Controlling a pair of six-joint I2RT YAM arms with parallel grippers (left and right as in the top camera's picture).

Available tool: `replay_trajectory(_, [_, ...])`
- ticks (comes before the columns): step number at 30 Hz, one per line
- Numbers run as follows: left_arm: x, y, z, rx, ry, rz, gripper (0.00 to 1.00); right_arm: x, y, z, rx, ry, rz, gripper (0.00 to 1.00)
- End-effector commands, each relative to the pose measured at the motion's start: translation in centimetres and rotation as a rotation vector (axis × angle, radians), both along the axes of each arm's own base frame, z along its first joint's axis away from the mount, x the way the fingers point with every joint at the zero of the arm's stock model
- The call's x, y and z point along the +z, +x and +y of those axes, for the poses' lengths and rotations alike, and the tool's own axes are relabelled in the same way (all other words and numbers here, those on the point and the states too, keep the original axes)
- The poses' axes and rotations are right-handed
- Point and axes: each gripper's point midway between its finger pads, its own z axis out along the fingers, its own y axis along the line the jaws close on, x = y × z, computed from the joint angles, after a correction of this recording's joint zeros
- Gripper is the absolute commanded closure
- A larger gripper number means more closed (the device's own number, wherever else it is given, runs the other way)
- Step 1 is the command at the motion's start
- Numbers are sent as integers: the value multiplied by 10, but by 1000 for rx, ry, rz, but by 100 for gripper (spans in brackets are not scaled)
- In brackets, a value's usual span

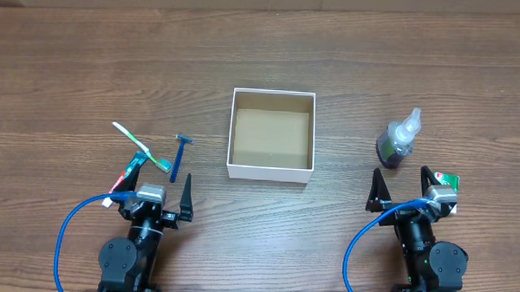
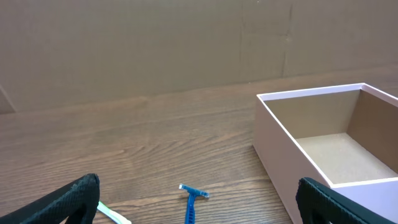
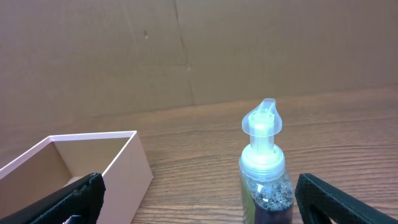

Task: Pack container

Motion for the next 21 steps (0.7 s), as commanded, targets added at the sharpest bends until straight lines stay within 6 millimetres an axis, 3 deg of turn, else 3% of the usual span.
replay_trajectory(1, [-1,0,-2,-14,18,-2,0,-2,0,-2,-10,3,-2,0])
replay_trajectory(10, [-1,-1,-3,-20,9,-1,0,-2,0,0,-2,73,5,0])
replay_trajectory(14, [1,-3,-3,-9,-130,50,0,3,-2,2,8,90,13,0])
replay_trajectory(17, [21,-14,-2,-5,-145,87,0,17,-5,1,4,89,39,0])
replay_trajectory(21, [70,-27,0,1,-145,71,0,40,-3,0,-3,89,98,0])
